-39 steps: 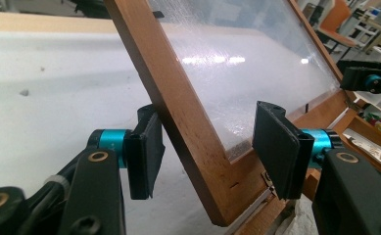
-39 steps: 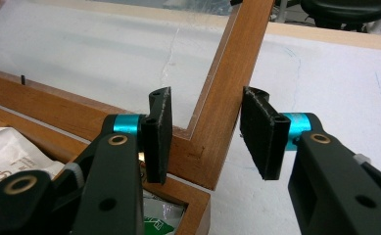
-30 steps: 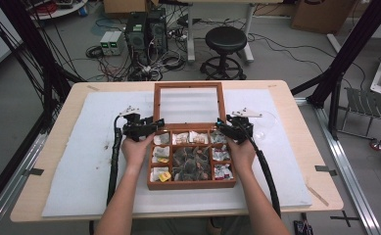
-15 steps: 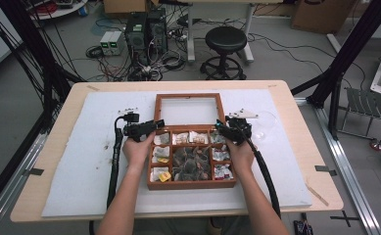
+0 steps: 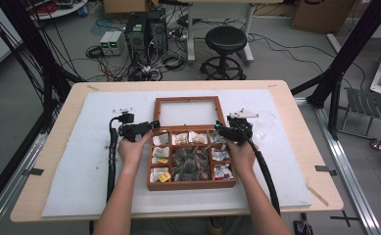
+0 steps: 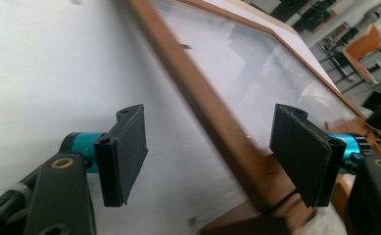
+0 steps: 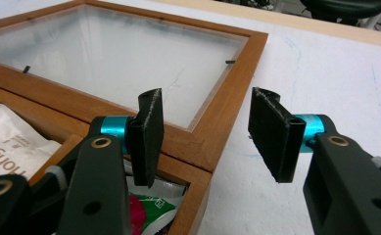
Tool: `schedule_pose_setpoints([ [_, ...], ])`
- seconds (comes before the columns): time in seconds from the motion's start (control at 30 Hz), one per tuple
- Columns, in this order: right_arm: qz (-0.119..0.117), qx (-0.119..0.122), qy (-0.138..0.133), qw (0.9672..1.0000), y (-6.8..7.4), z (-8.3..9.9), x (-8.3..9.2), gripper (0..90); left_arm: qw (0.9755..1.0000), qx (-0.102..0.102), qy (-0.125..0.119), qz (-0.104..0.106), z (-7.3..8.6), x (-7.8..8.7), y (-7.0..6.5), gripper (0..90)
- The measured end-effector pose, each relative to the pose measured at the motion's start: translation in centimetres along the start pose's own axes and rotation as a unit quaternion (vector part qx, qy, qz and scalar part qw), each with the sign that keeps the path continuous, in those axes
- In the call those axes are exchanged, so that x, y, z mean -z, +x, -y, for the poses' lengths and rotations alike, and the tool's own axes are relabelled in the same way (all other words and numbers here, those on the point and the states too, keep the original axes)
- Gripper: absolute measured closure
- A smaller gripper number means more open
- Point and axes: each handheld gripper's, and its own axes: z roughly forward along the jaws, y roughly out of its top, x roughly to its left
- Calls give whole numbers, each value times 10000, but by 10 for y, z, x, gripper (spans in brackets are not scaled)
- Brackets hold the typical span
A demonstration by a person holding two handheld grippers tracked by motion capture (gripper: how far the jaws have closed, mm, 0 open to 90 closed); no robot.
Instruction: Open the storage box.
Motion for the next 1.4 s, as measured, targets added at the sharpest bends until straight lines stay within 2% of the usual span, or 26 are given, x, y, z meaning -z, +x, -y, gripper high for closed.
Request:
schedule_pose_setpoints([
  [0.07,-38,-24,-55,10000,0,-1,1,485,10000,-6,7,52,0,2,2,290],
  [0.1,-22,-9,-106,9999,0,-2,2,484,9996,-258,29,-75,-2,5,-2,294],
  [0.13,-22,-9,-106,9999,0,-2,2,484,9996,-258,29,-75,-2,5,-2,301],
  [0.17,-24,3,-139,9999,1,-2,4,476,9978,-616,13,-257,-3,7,-11,312],
  [0.23,0,12,-129,9999,0,-3,6,460,9948,-935,3,-410,-4,9,-17,312],
  [0.27,0,12,-129,9999,0,-3,6,460,9948,-935,3,-410,-4,9,-17,311],
  [0.33,37,34,-115,9999,0,-4,9,443,9925,-1069,22,-600,-4,13,-18,301],
  [0.37,42,44,-124,9999,0,-5,11,439,9924,-1059,37,-625,-4,15,-18,290],
  [0.43,54,110,-177,9998,0,-7,18,424,9900,-1242,-60,-669,-4,21,-22,287],
  [0.53,50,177,-206,9996,3,-8,22,412,9890,-1316,-135,-668,-5,24,-26,287],
  [0.57,60,212,-204,9996,4,-9,24,404,9860,-1472,-161,-763,-5,27,-31,287],
  [0.6,60,212,-204,9996,4,-9,24,404,9860,-1472,-161,-763,-5,27,-31,286],
  [0.63,51,209,-191,9996,5,-9,27,385,9833,-1628,-210,-789,-4,31,-37,286],
  [0.67,58,209,-180,9996,6,-9,29,385,9833,-1628,-210,-789,-4,31,-37,287],
  [0.7,67,265,-189,9994,6,-9,31,385,9798,-1812,-279,-799,-2,36,-44,286],
  [0.73,67,265,-189,9994,6,-9,31,385,9798,-1812,-279,-799,-2,36,-44,287],
  [0.77,60,276,-204,9994,6,-9,34,383,9755,-2007,-365,-828,1,41,-50,287],
  [0.8,64,266,-203,9994,6,-8,35,382,9755,-2007,-365,-828,1,41,-50,287],
  [0.83,46,246,-202,9995,6,-8,37,380,9726,-2130,-451,-811,5,47,-56,287],
  [0.87,41,249,-209,9995,6,-7,39,379,9726,-2130,-451,-811,5,47,-56,287],
  [0.93,0,215,-223,9995,6,-6,42,372,9694,-2268,-529,-771,11,57,-63,287],
  [1.13,-98,176,-269,9994,9,-1,53,351,9660,-2429,-617,-643,22,71,-74,287],
  [1.17,-132,179,-290,9993,11,0,59,341,9639,-2513,-649,-594,29,76,-80,287],
  [1.2,-144,207,-309,9992,12,1,61,336,9639,-2513,-649,-594,29,76,-80,287],
  [1.23,-169,218,-328,9991,12,2,66,327,9614,-2610,-671,-552,35,82,-84,287],
  [1.4,-315,164,-425,9985,15,7,80,310,9591,-2699,-752,-405,51,92,-91,280],
])
